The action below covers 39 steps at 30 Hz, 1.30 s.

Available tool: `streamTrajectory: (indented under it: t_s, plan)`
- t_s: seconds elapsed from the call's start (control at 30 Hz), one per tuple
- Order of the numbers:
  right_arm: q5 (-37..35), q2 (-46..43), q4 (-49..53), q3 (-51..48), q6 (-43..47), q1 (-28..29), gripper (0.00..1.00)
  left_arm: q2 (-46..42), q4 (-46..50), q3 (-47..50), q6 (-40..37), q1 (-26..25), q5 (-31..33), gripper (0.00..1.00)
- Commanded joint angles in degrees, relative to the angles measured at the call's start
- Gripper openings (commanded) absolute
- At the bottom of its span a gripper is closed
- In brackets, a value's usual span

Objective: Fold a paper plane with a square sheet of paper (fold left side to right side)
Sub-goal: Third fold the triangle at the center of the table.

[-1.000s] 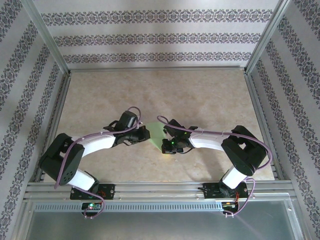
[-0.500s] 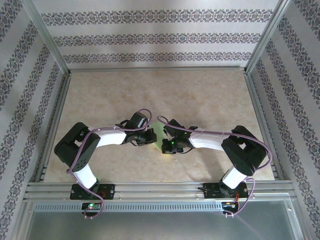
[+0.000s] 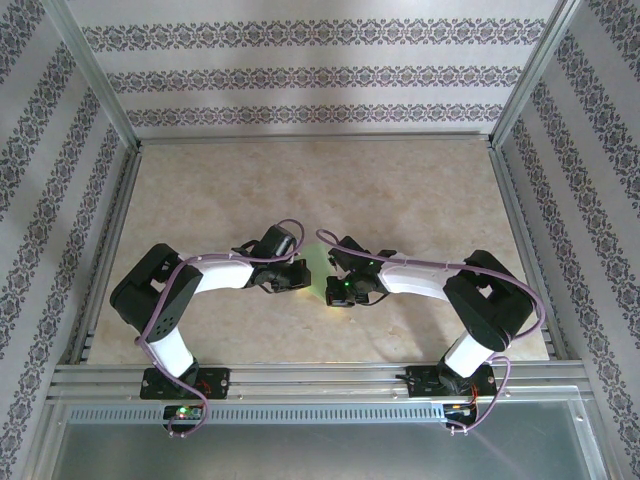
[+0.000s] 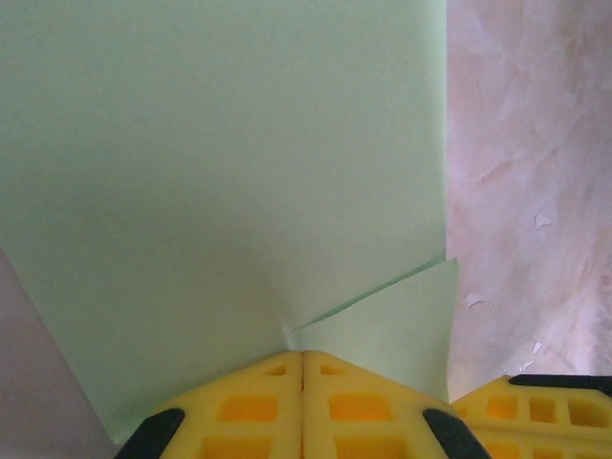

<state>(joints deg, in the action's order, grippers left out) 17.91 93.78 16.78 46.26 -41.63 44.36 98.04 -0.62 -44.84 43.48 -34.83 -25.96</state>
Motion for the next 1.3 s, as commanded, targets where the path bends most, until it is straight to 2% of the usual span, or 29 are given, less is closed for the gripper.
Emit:
streamTrajectory:
  t_s: [0.0, 0.27, 0.73, 1.27]
  plan:
    - [-1.43, -1.20, 3.70, 2.08, 0.49, -0.64, 0.00, 2.01, 6.08, -0.86, -2.23, -0.24, 3.33, 0.07]
    - [0.90, -1.95, 1.42, 4.85, -0.55, -0.24, 0.00, 2.86, 6.64, -1.44, -2.50, -0.24, 3.72, 0.07]
    - [2.48, 5.35, -5.65, 5.68, -3.43, 0.90, 0.00, 2.93, 6.83, -1.62, -2.53, -0.25, 3.89, 0.06]
    - [3.24, 4.98, -1.94, 1.86, -2.72, 0.11, 0.00, 4.15, 7.12, -2.03, -3.13, -0.24, 4.08, 0.06]
